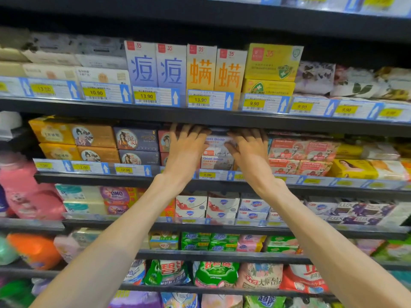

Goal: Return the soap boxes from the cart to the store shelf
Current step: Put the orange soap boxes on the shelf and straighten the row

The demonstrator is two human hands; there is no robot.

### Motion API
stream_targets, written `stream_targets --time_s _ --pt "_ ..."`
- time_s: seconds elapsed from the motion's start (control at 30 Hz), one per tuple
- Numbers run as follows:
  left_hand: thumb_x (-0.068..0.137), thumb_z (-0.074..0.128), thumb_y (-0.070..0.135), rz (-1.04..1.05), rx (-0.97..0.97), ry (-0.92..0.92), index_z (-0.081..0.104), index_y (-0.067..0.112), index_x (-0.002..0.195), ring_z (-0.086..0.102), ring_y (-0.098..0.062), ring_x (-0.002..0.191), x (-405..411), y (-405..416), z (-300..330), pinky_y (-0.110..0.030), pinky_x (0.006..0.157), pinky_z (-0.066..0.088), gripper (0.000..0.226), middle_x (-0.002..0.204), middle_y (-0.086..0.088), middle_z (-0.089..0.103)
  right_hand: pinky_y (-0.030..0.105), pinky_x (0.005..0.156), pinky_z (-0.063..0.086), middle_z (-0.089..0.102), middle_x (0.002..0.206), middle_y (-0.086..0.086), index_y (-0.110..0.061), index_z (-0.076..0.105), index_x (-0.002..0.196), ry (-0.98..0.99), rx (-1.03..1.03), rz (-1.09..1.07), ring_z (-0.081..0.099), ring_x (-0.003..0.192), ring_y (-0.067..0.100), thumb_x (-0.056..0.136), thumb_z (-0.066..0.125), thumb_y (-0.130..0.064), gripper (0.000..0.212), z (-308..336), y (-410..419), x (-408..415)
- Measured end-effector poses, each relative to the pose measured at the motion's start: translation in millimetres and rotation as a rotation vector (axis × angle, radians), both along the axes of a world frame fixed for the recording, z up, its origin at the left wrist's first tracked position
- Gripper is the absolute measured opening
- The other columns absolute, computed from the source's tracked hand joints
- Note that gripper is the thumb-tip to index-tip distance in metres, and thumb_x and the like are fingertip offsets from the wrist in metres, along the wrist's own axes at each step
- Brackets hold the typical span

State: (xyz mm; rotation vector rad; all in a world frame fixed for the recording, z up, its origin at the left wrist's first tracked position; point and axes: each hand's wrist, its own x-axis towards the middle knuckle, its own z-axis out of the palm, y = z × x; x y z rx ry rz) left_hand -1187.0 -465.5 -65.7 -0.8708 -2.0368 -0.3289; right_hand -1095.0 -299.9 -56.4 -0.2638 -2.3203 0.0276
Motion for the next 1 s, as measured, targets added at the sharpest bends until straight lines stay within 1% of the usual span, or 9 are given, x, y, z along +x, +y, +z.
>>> stream_targets --time_s 0.13,0.27,0.33,0.43,0.6,0.7,0.83,0.9,1.0 --pt "0.086 0.077 0.025 -0.008 0.005 -0.003 0.069 0.013 0.119 0.058 -0.037 0.121 3.1 -2.0 -1.0 -0.058 0.108 0.03 0.036 0.118 -0.009 0.071 0.047 0.115 0.021 0.066 0.126 0.005 -0.019 0.071 0.117 -0.019 0.002 0.019 0.046 0.128 0.032 0.098 0.057 -0.04 0.031 2.5 2.0 2.3" --pt "0.09 0.072 0.028 -0.005 -0.022 -0.036 0.066 0.015 0.126 0.054 -0.035 0.127 3.1 -1.6 -0.8 -0.058 0.113 0.025 0.039 0.126 -0.008 0.068 0.048 0.116 0.022 0.065 0.13 0.004 -0.021 0.068 0.123 -0.016 0.021 0.038 0.046 0.13 0.032 0.097 0.058 -0.04 0.034 2.9 3.9 3.7" --pt "0.094 0.066 0.03 -0.03 -0.017 -0.019 0.062 0.016 0.13 0.05 -0.034 0.13 7.9 -0.9 -1.6 -0.058 0.117 0.025 0.038 0.131 -0.007 0.063 0.048 0.114 0.027 0.065 0.129 0.006 -0.02 0.065 0.128 0.028 0.018 0.025 0.048 0.128 0.032 0.097 0.059 -0.04 0.038 0.5 9.4 10.3" --pt "0.097 0.061 0.031 -0.112 -0.009 0.003 0.058 0.018 0.135 0.046 -0.03 0.132 22.9 10.2 -2.6 -0.056 0.118 0.024 0.04 0.135 -0.004 0.058 0.049 0.111 0.034 0.065 0.124 0.008 -0.017 0.061 0.131 0.101 0.014 -0.01 0.051 0.122 0.031 0.097 0.059 -0.038 0.041 -5.0 25.4 29.4" --pt "0.1 0.055 0.031 -0.183 -0.017 0.024 0.06 0.018 0.132 0.049 -0.03 0.132 42.2 51.6 -4.0 -0.056 0.118 0.024 0.035 0.132 -0.004 0.061 0.05 0.108 0.037 0.064 0.117 0.01 -0.014 0.058 0.133 0.097 0.063 -0.091 0.052 0.114 0.033 0.098 0.054 -0.038 0.042 -12.0 58.9 52.5" --pt "0.1 0.058 0.033 -0.165 -0.017 -0.012 0.062 0.016 0.129 0.051 -0.033 0.129 40.5 67.8 -8.9 -0.057 0.116 0.024 0.034 0.129 -0.005 0.064 0.047 0.107 0.035 0.066 0.115 0.008 -0.015 0.059 0.13 0.115 0.073 -0.119 0.055 0.112 0.032 0.099 0.055 -0.041 0.041 -14.4 68.9 55.7" --pt "0.095 0.066 0.028 -0.16 0.026 -0.099 0.065 0.014 0.128 0.055 -0.038 0.126 39.9 77.0 -7.9 -0.063 0.112 0.03 0.036 0.13 -0.01 0.065 0.047 0.111 0.03 0.066 0.124 0.006 -0.019 0.061 0.13 0.106 0.05 -0.082 0.052 0.124 0.031 0.096 0.059 -0.036 0.038 -12.9 74.0 52.0" --pt "0.094 0.068 0.026 -0.147 0.022 -0.136 0.065 0.014 0.127 0.055 -0.04 0.125 39.9 79.9 -6.2 -0.063 0.112 0.029 0.035 0.128 -0.011 0.066 0.047 0.112 0.029 0.067 0.123 0.005 -0.021 0.062 0.127 0.092 0.026 -0.075 0.051 0.125 0.03 0.097 0.057 -0.036 0.034 -10.6 77.0 49.3" --pt "0.095 0.067 0.027 -0.134 0.007 -0.133 0.065 0.013 0.127 0.053 -0.04 0.127 39.4 81.2 -5.0 -0.063 0.114 0.027 0.036 0.129 -0.011 0.065 0.047 0.115 0.027 0.069 0.122 0.005 -0.021 0.064 0.126 0.058 -0.012 -0.056 0.051 0.126 0.03 0.097 0.057 -0.036 0.033 -7.3 80.0 47.3"
